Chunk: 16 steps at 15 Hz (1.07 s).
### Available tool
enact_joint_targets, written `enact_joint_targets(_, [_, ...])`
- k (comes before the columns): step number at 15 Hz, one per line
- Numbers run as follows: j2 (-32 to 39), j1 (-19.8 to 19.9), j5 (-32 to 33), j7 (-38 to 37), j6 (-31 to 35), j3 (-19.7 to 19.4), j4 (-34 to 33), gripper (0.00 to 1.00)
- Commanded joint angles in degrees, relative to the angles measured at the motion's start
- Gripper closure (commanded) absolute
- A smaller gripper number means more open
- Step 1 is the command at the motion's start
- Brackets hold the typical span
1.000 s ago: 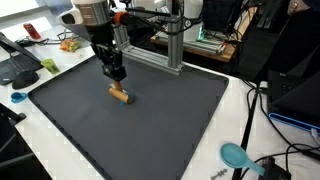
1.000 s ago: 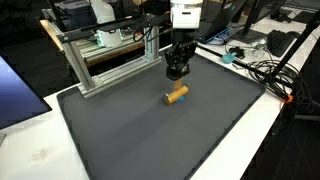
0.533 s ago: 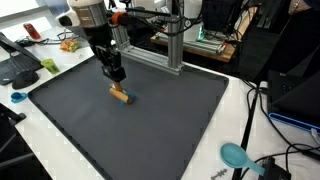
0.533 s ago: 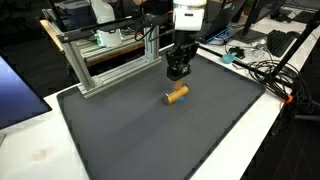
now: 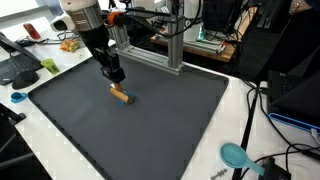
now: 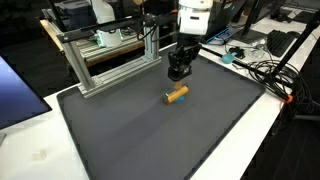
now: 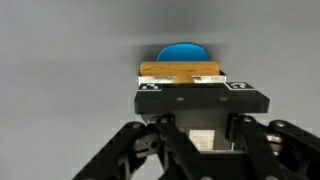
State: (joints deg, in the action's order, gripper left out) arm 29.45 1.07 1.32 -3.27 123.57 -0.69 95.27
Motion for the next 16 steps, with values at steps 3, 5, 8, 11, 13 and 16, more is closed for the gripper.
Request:
enact_joint_targets(3, [5.6,0.3,-2.4,1.1,-6.3,1.0,-5.0,0.78])
enact_joint_targets(5, [6.5,0.4,-2.6,1.4,-8.0,1.1,-6.3,0.78])
enact_joint_targets(8, [7.6,0.7,-2.9,2.0,-9.9,1.3,-8.1,0.78])
enact_joint_targets(11, [8.6,1.0,-3.2,2.6,-11.8,1.3,-9.6,0.78])
enact_joint_targets(13, [9.1,1.0,-3.2,2.8,-12.9,1.2,-10.4,0.78])
enact_joint_targets(16, [9.7,1.0,-3.2,2.9,-14.1,1.2,-11.5,0.78])
